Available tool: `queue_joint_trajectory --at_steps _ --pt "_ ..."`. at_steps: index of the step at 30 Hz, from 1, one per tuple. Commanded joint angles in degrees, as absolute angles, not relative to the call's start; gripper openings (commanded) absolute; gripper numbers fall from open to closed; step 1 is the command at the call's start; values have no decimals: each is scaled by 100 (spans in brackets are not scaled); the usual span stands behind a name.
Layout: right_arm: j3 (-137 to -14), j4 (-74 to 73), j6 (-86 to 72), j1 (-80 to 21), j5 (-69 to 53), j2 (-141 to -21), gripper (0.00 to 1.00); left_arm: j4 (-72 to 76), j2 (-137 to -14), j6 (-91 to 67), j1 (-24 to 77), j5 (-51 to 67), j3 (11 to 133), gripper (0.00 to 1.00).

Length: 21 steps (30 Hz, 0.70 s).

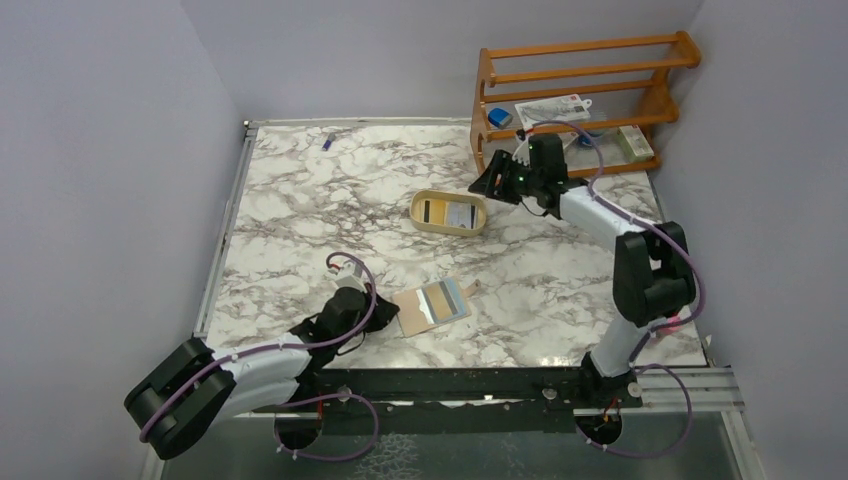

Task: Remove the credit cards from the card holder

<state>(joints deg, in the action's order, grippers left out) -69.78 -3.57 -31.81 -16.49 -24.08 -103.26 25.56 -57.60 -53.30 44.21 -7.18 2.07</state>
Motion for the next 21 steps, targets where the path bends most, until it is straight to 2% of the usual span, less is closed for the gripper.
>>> queue_joint_trajectory --at_steps 1,5,11,16,21 --pt "-6705 -550 -2882 -1650 -1935 -9282 62 2051 -5798 -5084 4377 -899 399 0" --pt "-5882 -325 -2745 -1981 -2132 -8704 63 1899 -5862 -4996 4377 -972 578 0" --pt "-4395 275 -2672 -2808 -2156 -8593 62 1695 -6074 -4883 4381 -1063 835 0" --pt "-3309 1082 -2903 -2816 -2356 -8483 63 1554 -6123 -4853 4378 -1071 929 0" --pt "-2829 1491 -3030 -2819 -2528 -8406 62 1537 -6179 -4876 4377 -1089 954 0"
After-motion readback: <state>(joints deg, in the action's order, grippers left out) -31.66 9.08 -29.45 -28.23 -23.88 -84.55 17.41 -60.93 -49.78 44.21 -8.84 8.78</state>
